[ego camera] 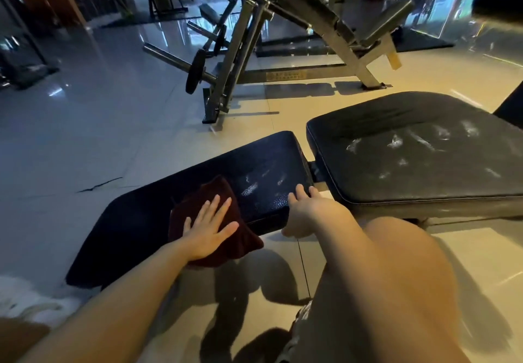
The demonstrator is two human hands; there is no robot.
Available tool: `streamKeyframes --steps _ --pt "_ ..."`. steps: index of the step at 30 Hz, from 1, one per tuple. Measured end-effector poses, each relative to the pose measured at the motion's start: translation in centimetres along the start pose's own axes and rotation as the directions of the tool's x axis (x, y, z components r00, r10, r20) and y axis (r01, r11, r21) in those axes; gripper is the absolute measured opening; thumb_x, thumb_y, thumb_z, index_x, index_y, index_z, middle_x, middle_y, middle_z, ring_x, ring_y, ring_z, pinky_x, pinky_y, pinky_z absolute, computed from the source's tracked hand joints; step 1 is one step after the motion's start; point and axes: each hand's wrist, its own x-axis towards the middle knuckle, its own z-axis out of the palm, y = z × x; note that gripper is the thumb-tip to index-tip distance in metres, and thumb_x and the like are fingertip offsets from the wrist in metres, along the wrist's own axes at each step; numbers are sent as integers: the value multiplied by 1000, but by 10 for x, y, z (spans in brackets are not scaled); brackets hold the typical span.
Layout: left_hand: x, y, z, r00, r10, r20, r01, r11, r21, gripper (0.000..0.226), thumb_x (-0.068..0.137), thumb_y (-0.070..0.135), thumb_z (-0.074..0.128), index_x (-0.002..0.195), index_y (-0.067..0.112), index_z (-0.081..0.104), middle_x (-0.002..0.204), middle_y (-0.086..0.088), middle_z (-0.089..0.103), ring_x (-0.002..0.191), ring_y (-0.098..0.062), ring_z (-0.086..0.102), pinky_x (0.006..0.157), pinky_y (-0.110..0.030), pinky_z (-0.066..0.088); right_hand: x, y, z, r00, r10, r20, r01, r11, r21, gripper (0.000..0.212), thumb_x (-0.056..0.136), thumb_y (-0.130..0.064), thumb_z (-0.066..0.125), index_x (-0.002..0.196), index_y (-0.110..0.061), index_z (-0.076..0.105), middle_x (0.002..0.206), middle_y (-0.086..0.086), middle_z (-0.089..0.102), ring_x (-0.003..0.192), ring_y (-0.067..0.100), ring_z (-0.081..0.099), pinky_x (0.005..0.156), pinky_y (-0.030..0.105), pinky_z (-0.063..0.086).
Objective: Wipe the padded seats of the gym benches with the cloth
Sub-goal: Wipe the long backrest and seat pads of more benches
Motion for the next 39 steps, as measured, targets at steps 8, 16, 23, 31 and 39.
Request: streamKeyframes --steps 8,16,23,31,39 --pt "-1 -6 5 998 49 -25 -49 999 -2 73 96 63 24 150 38 -18 157 8 -29 146 -16 -23 117 -56 -7 2 -13 3 996 91 19 -90 994 -55 83 101 -46 41 155 -13 -13 162 6 -20 149 33 -16 120 46 8" --pt "2 -10 15 982 114 -154 -98 989 107 90 64 84 -18 140 36 -29 156 6 -29 148 -21 -18 116 -58 -2 -15 -16 5 994 111 -11 -112 994 -21 80 102 -48 39 155 -17 -12 162 3 -20 148 27 -18 120 46 -2" --pt "29 -8 1 964 148 -219 -155 988 -14 68 83 60 -5 146 37 -17 156 15 -21 141 -7 -23 117 -52 -9 -19 -18 2 993 116 -32 -119 987 -104 77 102 -45 41 155 -21 -8 163 -1 -15 150 23 -12 122 48 9" --pt "86 16 -21 934 272 -233 -268 962 49 55 102 50 12 144 34 -19 150 16 -26 145 -8 -21 118 -48 -13 -24 5 8 999 -12 -41 5 986 -167 79 100 -52 38 151 -29 -18 144 -12 -33 139 14 -28 118 36 0" --pt "98 18 -24 911 336 -241 -336 941 43 60 95 58 -4 147 30 -14 160 13 -15 145 -3 -18 120 -39 -12 -21 7 11 991 -45 -127 37 997 -65 71 78 -72 -19 137 -33 -23 148 -16 -29 135 8 -31 107 26 -14"
